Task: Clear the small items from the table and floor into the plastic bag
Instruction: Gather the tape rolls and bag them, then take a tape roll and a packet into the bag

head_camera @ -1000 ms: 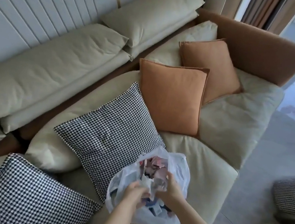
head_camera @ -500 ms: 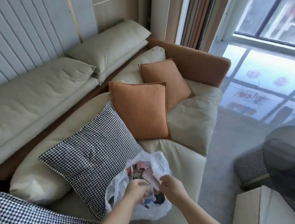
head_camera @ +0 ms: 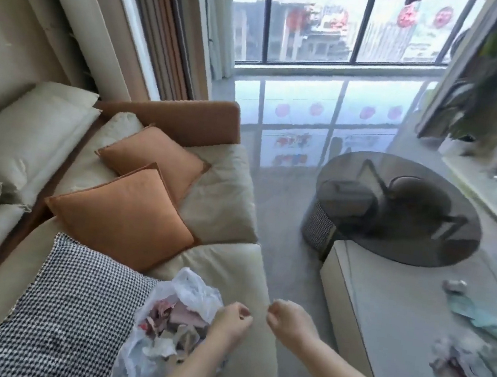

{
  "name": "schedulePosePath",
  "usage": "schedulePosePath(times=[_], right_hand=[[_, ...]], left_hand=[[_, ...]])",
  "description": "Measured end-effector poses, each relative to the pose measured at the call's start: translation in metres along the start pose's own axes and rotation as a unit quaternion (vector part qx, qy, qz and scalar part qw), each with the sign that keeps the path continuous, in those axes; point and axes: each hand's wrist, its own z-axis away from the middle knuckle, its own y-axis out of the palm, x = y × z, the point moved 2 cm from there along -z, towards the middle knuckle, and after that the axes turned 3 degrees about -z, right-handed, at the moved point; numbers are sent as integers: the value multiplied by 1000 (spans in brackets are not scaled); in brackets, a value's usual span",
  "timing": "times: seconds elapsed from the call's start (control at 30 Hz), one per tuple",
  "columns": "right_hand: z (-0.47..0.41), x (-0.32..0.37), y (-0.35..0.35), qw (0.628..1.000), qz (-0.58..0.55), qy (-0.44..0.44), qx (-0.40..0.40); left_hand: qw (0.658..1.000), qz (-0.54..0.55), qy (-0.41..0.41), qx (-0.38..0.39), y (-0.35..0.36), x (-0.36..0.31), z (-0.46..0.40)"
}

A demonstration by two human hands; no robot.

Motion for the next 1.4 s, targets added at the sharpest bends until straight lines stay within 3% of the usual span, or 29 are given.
schedulePosePath(times=[0.27, 0.6, 0.77, 1.07, 1.4], right_hand=[[65, -113, -44, 992, -18, 101, -72], [225, -283, -65, 967, -66, 222, -109], [310, -362, -51, 939, -125, 290, -137], [433, -459, -17, 844, -227, 438, -211], [470, -522, 28, 679, -361, 568, -294]], left_hand=[[978, -164, 111, 60, 88, -88, 27], [918, -300, 228, 124, 252, -167, 132], [867, -376, 283, 163, 336, -189, 186], [786, -462, 329, 246, 454, -219, 248], [728, -479, 359, 334, 558, -241, 245]])
